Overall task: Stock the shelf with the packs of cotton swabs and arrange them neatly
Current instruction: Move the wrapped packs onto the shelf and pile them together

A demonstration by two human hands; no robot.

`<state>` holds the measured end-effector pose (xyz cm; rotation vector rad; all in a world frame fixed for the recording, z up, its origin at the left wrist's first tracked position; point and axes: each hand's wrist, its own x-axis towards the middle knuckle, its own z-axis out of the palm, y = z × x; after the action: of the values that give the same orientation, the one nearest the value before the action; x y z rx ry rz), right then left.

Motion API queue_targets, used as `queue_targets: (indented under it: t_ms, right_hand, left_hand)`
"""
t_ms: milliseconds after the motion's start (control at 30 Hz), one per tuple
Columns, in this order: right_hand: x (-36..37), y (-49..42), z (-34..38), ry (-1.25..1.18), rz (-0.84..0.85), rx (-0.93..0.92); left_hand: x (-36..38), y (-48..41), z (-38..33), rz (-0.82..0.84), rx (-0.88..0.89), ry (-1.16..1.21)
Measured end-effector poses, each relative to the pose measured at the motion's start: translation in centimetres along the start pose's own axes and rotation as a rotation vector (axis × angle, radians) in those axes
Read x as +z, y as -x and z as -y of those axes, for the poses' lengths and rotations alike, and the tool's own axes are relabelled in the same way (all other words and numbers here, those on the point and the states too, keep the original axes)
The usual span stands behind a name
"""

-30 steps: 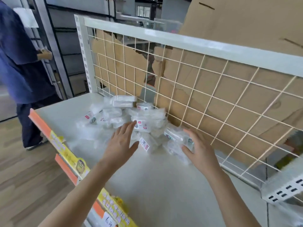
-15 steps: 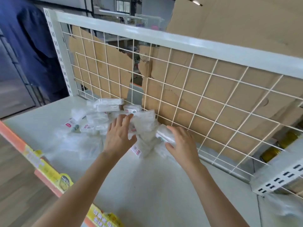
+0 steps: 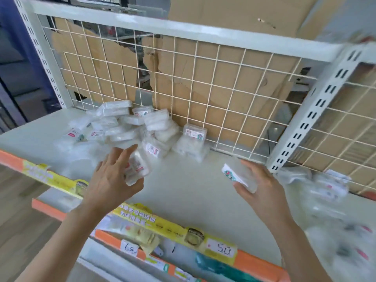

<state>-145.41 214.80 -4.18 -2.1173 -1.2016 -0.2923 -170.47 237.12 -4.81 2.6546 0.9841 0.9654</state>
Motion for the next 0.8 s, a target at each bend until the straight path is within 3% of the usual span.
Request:
queue_targets:
  t_ms: [400,800]
  right_hand:
    - [-8.0,16.5,-1.6,0.097,-0.040,0.159]
    - [-14.3,19.9,-9.4,0.260,-0.262,0.401]
  left_hand:
    - [0.3,11.3,-6.7,0.119,0.126,0.213]
    - [4.6,8.9,-15.8,0.219,0.257,0.332]
